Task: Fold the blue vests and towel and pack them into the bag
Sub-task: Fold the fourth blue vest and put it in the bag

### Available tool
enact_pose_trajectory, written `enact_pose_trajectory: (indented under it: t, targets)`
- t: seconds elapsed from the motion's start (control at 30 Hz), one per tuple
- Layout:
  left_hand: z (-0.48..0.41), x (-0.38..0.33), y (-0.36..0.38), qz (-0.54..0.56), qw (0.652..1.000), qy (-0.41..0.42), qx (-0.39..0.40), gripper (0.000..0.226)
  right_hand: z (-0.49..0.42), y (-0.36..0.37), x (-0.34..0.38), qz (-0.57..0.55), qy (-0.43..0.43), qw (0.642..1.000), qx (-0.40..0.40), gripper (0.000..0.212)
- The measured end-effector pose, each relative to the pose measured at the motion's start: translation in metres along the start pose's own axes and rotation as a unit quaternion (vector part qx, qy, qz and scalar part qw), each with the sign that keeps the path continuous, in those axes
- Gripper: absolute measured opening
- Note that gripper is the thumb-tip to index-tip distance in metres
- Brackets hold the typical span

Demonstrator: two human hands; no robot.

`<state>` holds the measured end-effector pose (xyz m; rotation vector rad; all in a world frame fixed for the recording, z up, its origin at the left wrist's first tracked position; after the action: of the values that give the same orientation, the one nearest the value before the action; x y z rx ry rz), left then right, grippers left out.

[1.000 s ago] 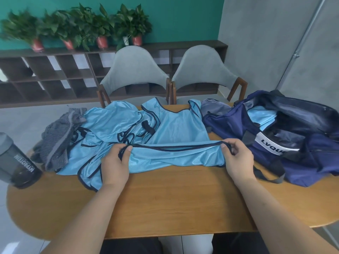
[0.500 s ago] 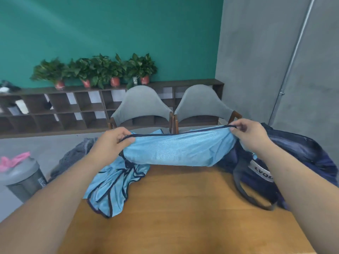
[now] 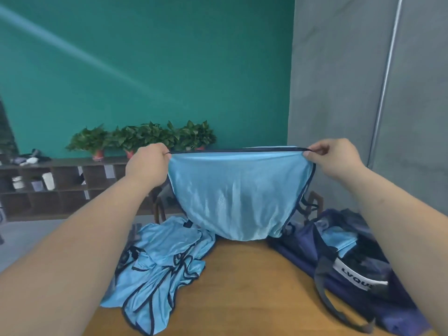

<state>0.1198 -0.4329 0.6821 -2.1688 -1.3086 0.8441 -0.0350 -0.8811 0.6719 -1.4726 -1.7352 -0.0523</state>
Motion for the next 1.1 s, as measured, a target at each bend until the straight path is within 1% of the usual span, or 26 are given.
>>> enact_pose_trajectory:
  t: [0.1, 0.13, 0.2, 0.3, 0.33, 0.37, 0.43, 0.57, 0.67, 0.73, 0.8, 0.83, 0.87, 0.9, 0.93, 0.97, 1.0, 1.03, 1.07, 1.1]
  targets:
    - [-0.010, -0.002, -0.019, 0.036, 0.998, -0.050, -0.002, 0.022, -0.004, -0.017, 0.024, 0.003, -0.016, 0.999, -0.031, 0.015]
    - [-0.012, -0.002, -0.028, 0.055, 0.996, -0.069, -0.015, 0.019, -0.004, -0.025, 0.032, -0.012, -0.011, 0.999, -0.051, 0.015]
    - [-0.015, -0.003, -0.049, 0.105, 0.987, -0.102, -0.071, 0.018, -0.005, -0.042, 0.045, -0.061, 0.011, 0.994, -0.093, 0.015]
    - [-0.015, -0.010, -0.072, 0.200, 0.965, -0.126, -0.110, 0.024, -0.010, -0.052, 0.064, -0.098, 0.045, 0.990, -0.088, 0.010]
    - [-0.015, -0.011, -0.082, 0.224, 0.956, -0.128, -0.137, 0.022, -0.011, -0.059, 0.072, -0.128, 0.049, 0.985, -0.103, 0.010]
    - [-0.016, -0.011, -0.097, 0.237, 0.947, -0.117, -0.184, 0.019, -0.012, -0.068, 0.081, -0.167, 0.050, 0.976, -0.128, 0.009]
    - [-0.016, -0.014, -0.125, 0.255, 0.924, -0.078, -0.275, 0.017, -0.011, -0.088, 0.099, -0.226, 0.041, 0.956, -0.181, 0.006]
    - [-0.010, -0.020, -0.164, 0.278, 0.878, -0.036, -0.389, 0.020, -0.007, -0.108, 0.125, -0.279, 0.008, 0.931, -0.236, 0.005]
    - [-0.007, -0.021, -0.184, 0.285, 0.849, -0.027, -0.444, 0.023, -0.003, -0.120, 0.137, -0.303, -0.028, 0.906, -0.295, 0.005]
    - [-0.012, -0.019, -0.187, 0.273, 0.848, -0.041, -0.452, 0.024, -0.002, -0.120, 0.143, -0.308, -0.044, 0.896, -0.315, 0.006]
    - [-0.020, -0.014, -0.177, 0.253, 0.867, -0.071, -0.424, 0.023, -0.004, -0.106, 0.142, -0.300, -0.044, 0.901, -0.309, 0.006]
    - [-0.029, -0.008, -0.164, 0.235, 0.886, -0.093, -0.390, 0.023, -0.009, -0.091, 0.135, -0.280, -0.037, 0.913, -0.296, 0.006]
    - [-0.039, -0.001, -0.144, 0.194, 0.916, -0.114, -0.332, 0.022, -0.014, -0.072, 0.126, -0.256, -0.023, 0.928, -0.271, 0.005]
    - [-0.049, 0.005, -0.116, 0.139, 0.949, -0.127, -0.251, 0.021, -0.021, -0.046, 0.110, -0.231, 0.003, 0.944, -0.234, 0.006]
    - [-0.053, 0.012, -0.080, 0.088, 0.977, -0.135, -0.141, 0.021, -0.027, -0.015, 0.088, -0.220, 0.052, 0.957, -0.181, 0.008]
    - [-0.053, 0.024, -0.039, 0.072, 0.985, -0.155, -0.028, 0.020, -0.027, 0.018, 0.064, -0.224, 0.118, 0.961, -0.112, 0.008]
    - [-0.042, 0.035, -0.006, 0.109, 0.973, -0.197, 0.056, 0.019, -0.023, 0.049, 0.041, -0.225, 0.187, 0.955, -0.045, 0.007]
    - [-0.032, 0.043, 0.017, 0.170, 0.952, -0.231, 0.104, 0.018, -0.018, 0.068, 0.024, -0.214, 0.226, 0.950, -0.003, 0.005]
    - [-0.030, 0.047, 0.027, 0.222, 0.940, -0.239, 0.099, 0.017, -0.019, 0.078, 0.014, -0.204, 0.230, 0.951, 0.009, 0.006]
    - [-0.036, 0.045, 0.026, 0.257, 0.938, -0.222, 0.066, 0.017, -0.027, 0.078, 0.009, -0.201, 0.214, 0.956, -0.007, 0.010]
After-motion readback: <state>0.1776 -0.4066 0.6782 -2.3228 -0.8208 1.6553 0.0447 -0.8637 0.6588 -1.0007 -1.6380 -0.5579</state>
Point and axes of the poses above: each hand's wrist, its own z-axis away from the middle knuckle, its own y-axis out of the palm, x = y × z, the point moved 10 cm from there along -z, towards the middle knuckle, and after that the axes turned 10 degrees about -x, right-handed, at the moved point
